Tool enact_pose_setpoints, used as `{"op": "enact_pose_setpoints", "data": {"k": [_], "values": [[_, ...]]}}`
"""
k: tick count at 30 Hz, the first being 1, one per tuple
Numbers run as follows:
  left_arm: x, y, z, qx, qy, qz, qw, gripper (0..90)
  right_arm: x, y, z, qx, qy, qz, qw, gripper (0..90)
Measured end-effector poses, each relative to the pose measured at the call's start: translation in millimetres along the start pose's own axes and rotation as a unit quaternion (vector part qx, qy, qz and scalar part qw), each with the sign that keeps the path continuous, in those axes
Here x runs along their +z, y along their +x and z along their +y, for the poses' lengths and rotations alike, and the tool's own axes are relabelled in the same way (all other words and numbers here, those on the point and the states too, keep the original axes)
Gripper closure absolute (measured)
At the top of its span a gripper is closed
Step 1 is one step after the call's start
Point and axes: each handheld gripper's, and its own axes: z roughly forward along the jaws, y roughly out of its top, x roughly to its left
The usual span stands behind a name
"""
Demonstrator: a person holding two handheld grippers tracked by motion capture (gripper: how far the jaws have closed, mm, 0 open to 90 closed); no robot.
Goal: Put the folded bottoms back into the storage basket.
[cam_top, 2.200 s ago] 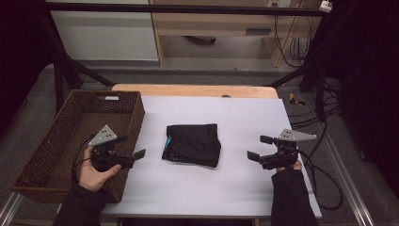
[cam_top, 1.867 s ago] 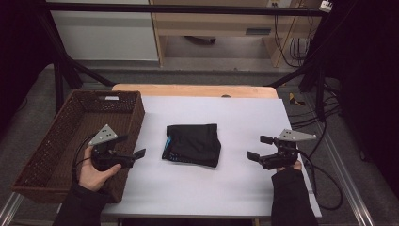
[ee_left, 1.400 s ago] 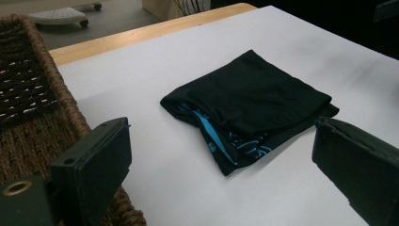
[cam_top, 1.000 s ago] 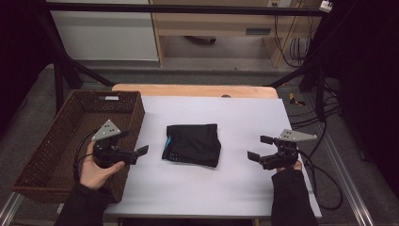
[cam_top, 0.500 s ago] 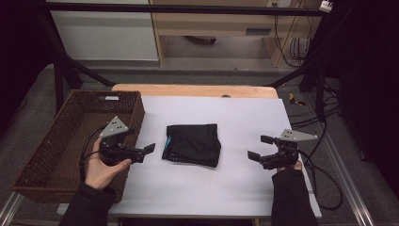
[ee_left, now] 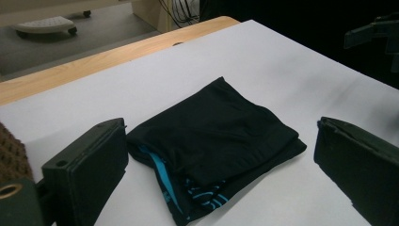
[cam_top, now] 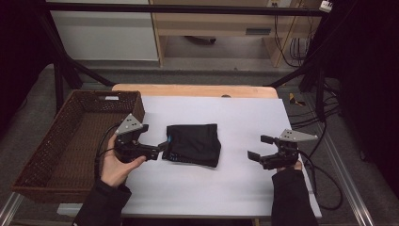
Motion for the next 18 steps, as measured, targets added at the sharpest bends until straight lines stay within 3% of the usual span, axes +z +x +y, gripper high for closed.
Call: {"op": "enact_pose_setpoints", "data": {"k": [18], "values": [[40.0, -0.6, -4.5, -0.009, 0.016, 0.008, 0.9998, 4.7, 2.1, 0.2, -0.9, -0.003, 0.004, -0.001, 1.0000, 3.3]]}}
